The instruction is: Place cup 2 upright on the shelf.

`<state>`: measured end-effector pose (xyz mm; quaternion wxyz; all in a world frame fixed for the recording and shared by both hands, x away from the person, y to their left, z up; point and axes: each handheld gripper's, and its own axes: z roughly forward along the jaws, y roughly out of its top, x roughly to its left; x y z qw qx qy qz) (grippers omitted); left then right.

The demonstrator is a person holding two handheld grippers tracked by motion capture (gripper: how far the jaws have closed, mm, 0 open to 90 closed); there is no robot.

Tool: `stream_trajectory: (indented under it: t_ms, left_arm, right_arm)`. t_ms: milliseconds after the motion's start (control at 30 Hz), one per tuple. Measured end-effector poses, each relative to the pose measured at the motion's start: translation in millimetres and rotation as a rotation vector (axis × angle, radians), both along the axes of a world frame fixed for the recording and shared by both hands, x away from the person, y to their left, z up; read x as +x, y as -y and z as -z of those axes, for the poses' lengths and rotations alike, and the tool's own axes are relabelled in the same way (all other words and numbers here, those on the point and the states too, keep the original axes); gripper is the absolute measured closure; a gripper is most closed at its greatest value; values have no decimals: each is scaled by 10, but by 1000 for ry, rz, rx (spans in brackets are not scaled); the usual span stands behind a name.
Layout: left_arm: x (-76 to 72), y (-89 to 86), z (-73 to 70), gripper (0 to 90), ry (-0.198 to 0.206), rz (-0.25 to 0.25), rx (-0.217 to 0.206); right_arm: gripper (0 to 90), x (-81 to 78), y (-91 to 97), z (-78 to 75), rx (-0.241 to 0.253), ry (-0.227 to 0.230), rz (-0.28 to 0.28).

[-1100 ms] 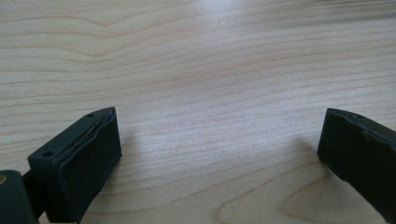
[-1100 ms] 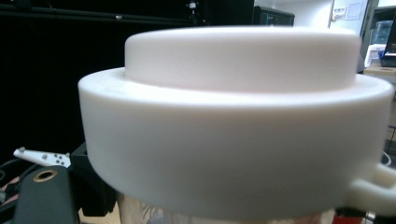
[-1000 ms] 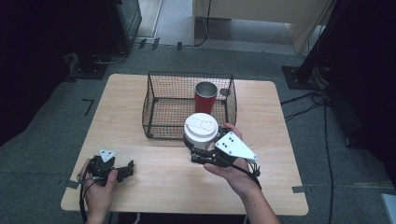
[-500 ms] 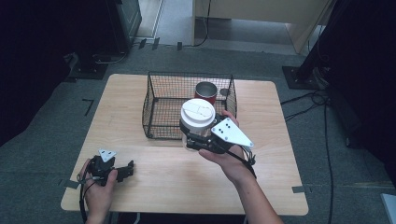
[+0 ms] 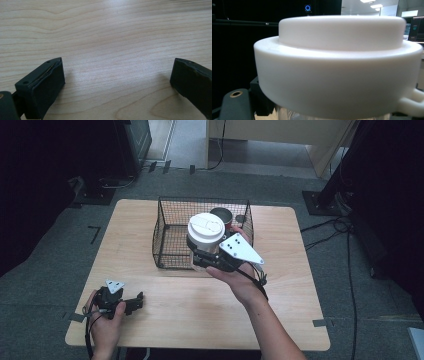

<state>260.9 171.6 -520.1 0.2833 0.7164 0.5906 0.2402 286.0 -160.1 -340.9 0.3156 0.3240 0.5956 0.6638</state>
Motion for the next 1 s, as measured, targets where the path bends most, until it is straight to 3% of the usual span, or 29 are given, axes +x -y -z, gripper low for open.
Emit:
stream_trajectory:
  t_ms: [1000]
  left_arm:
    - [0, 0, -1, 2, -1, -1, 0]
  right_arm:
    - [157, 490, -358, -132, 9, 11, 27]
